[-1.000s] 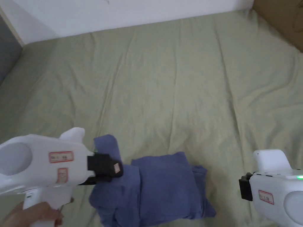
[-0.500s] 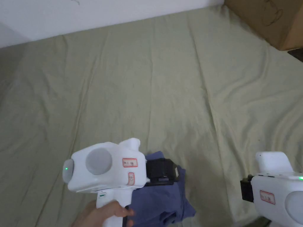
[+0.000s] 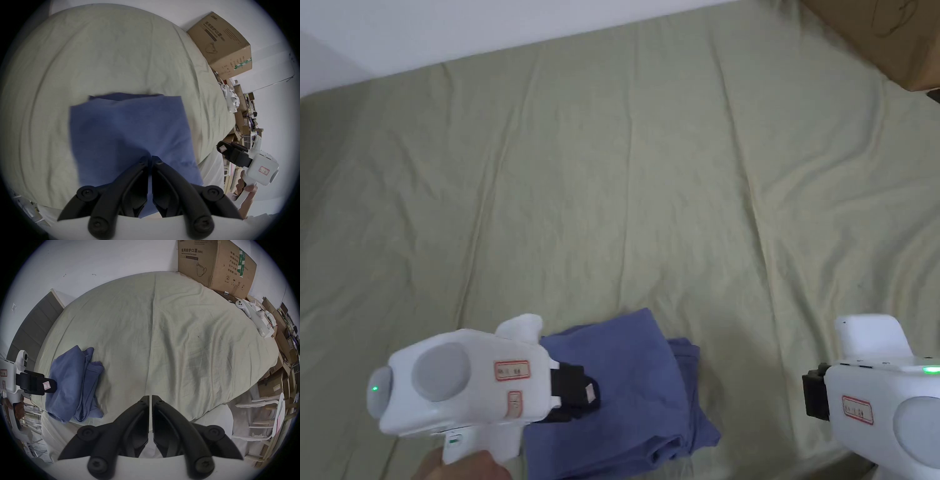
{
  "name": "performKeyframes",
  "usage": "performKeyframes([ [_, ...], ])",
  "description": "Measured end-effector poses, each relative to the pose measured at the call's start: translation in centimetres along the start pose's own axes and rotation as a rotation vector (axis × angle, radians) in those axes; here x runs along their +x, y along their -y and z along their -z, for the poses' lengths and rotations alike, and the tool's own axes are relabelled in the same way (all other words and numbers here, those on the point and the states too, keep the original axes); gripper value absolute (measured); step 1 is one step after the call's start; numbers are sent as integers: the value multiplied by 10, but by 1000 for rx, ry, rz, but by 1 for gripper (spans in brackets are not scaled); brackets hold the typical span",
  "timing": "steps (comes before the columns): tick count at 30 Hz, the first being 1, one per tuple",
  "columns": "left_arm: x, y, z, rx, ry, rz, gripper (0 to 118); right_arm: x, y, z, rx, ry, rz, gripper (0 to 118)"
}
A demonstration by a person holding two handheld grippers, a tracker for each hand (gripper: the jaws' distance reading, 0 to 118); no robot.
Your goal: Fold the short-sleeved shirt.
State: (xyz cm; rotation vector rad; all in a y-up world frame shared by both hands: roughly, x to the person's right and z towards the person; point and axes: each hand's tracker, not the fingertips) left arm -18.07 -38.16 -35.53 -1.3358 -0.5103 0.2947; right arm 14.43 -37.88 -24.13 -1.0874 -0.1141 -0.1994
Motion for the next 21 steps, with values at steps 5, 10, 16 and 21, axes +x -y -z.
performKeyframes([
  [5, 40, -2, 45, -77, 13, 96, 3, 2, 0, 0, -1, 0, 9, 4],
  [10, 72, -3, 70, -106, 9, 94, 2, 9, 1, -2, 1, 8, 23, 4],
  [16, 96, -5, 70, -105, 49, 140, 2, 12, 1, -2, -2, 22, 30, 4],
  [21, 95, 0, 78, -157, 158, 103, 2, 8, 1, -3, -8, 24, 15, 4],
])
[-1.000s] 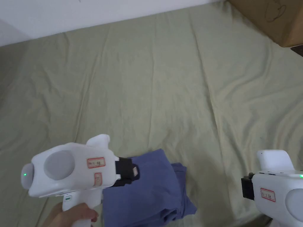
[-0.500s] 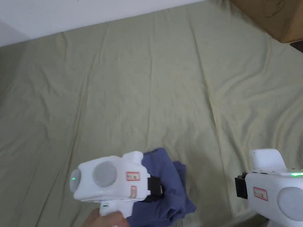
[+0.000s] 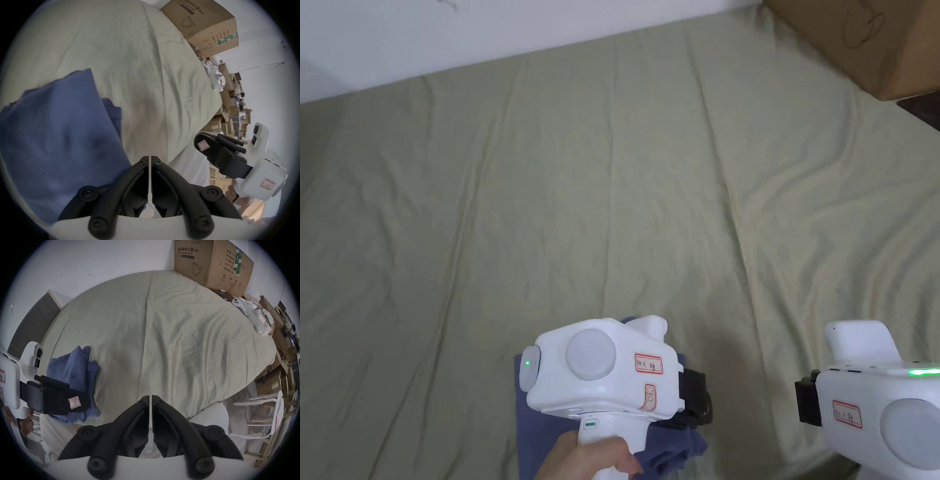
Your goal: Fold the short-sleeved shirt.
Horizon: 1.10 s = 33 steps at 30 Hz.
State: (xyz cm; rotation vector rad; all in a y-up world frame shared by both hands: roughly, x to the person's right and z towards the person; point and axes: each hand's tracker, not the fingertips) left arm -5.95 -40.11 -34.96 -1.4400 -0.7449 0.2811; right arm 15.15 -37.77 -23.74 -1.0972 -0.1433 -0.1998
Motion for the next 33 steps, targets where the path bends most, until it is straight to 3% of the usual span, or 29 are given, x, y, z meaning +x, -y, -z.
performKeyframes([
  [8, -66, 22, -99, 218, 93, -46, 2, -22, -12, -11, 34, -40, -63, 4],
  [13, -144, 58, -163, 424, 52, -207, 2, -58, -18, -14, 37, -135, -142, 4],
  [18, -193, 94, -167, 407, -17, -355, 2, -105, -25, -8, 7, -245, -249, 4],
  [21, -206, 108, -156, 404, 26, -425, 4, -132, -29, -4, -7, -286, -296, 4],
  [22, -210, 111, -153, 397, 65, -458, 20, -139, -30, -2, -17, -298, -310, 4],
  [25, -218, 115, -144, 391, 123, -518, 95, -155, -35, 5, -35, -321, -329, 4],
  [26, -219, 114, -141, 382, 135, -518, 104, -159, -36, 9, -43, -322, -330, 4],
  [29, -221, 112, -142, 398, 173, -487, 106, -163, -37, 21, -67, -288, -340, 4],
  [33, -220, 103, -142, 404, 107, -403, 107, -156, -35, 54, -134, -251, -331, 4],
])
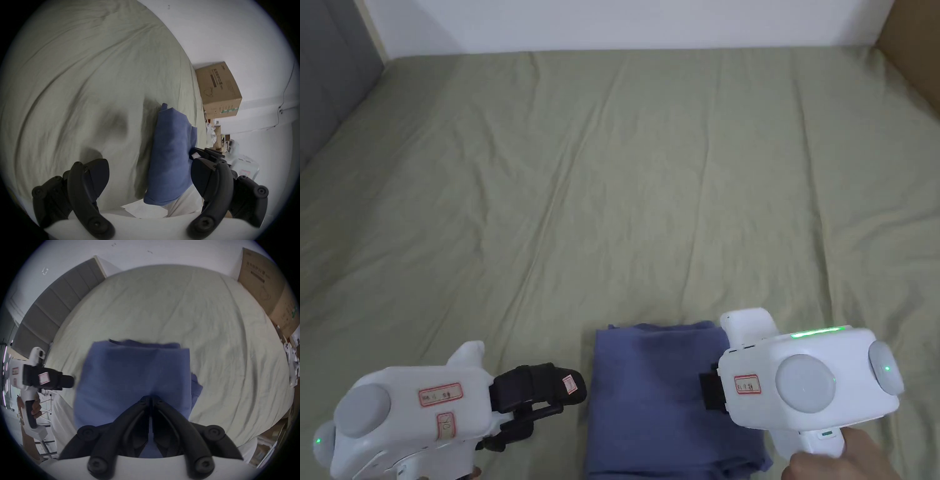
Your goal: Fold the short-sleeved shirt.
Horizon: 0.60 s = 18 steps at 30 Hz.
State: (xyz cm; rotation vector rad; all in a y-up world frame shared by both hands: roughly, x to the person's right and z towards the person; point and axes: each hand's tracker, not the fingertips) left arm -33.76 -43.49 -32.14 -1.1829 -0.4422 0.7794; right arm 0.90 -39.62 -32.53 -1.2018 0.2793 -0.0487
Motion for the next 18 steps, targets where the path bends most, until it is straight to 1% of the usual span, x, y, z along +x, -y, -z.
performKeyframes([
  [2, 6, -1, 6, -28, -3, 35, 107, 8, 2, 17, -45, -8, 45, 4],
  [3, 7, -1, 10, -35, 4, 43, 107, 10, 3, 22, -29, -25, 50, 4],
  [5, 8, 0, 18, -60, 21, 52, 107, 10, 3, 19, -24, -24, 50, 4],
  [8, 12, -1, 36, -105, 56, 65, 107, 6, 1, 17, -25, -13, 15, 4],
  [12, 17, -6, 54, -124, 62, 75, 107, 11, 3, 17, -24, -28, 46, 4],
  [14, 21, -10, 58, -125, 76, 72, 105, 15, 2, 17, -25, -43, 63, 4],
  [15, 22, -11, 61, -127, 88, 67, 100, 16, 2, 17, -25, -51, 74, 4],
  [16, 20, -13, 64, -132, 101, 64, 85, 17, 2, 16, -26, -57, 84, 4],
  [17, 18, -14, 68, -144, 115, 55, 67, 18, 2, 16, -27, -61, 92, 4],
  [18, 19, -14, 75, -154, 117, 44, 55, 18, 2, 16, -27, -64, 96, 4],
])
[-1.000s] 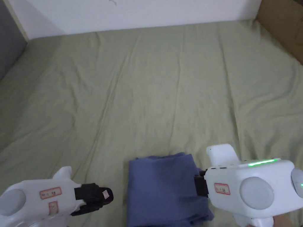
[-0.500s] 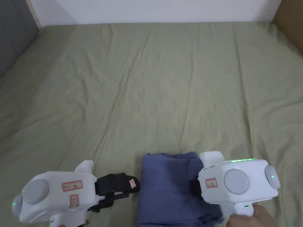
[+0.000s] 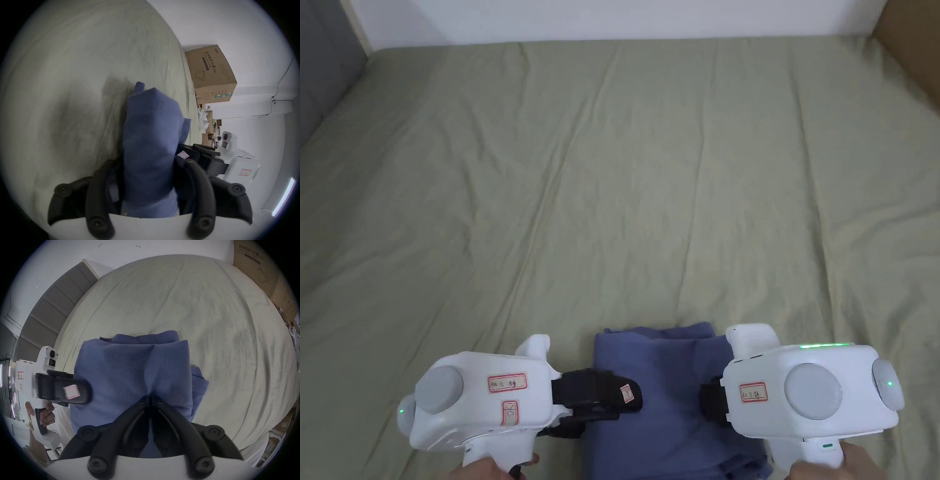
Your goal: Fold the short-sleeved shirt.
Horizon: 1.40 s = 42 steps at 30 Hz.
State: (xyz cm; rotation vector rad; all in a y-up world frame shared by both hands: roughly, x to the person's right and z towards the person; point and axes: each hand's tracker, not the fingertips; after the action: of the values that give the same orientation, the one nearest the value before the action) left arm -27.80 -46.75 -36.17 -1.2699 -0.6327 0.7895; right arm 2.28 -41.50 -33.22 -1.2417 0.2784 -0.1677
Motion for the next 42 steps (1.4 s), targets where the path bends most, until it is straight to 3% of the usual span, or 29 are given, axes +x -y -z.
performKeyframes([
  [5, -11, -1, 1, -11, 30, -28, 33, -1, 0, -2, 0, -3, 7, 4],
  [13, 7, -19, -27, -28, -58, 88, 30, -17, -4, -28, 51, -30, 0, 4],
  [17, 14, -41, -73, -12, -222, 203, 30, -17, -9, -36, 79, -27, -2, 4],
  [22, -4, -79, -147, 32, -529, 254, 30, -10, -8, -28, 82, 20, 9, 4],
  [25, -25, -98, -187, 37, -733, 251, 30, -3, -5, -22, 60, 11, 47, 4],
  [28, -54, -121, -218, 14, -915, 164, 29, -1, -4, -17, 43, 25, 53, 4],
  [30, -66, -131, -234, 7, -1084, 189, 29, -3, -3, -18, 42, 35, 47, 4],
  [33, -78, -142, -255, 38, -1151, 158, 30, -4, -3, -14, 36, 35, 49, 4],
  [36, -86, -145, -261, 48, -1166, 142, 45, -9, -4, -12, 25, 44, 51, 4],
  [38, -85, -142, -257, 53, -1243, 152, 78, -9, -4, -11, 21, 41, 49, 4],
  [40, -81, -137, -255, 74, -1278, 192, 101, -10, -3, -12, 18, 36, 44, 4],
  [42, -71, -131, -259, 100, -1232, 188, 100, -10, -3, -12, 18, 36, 40, 4],
])
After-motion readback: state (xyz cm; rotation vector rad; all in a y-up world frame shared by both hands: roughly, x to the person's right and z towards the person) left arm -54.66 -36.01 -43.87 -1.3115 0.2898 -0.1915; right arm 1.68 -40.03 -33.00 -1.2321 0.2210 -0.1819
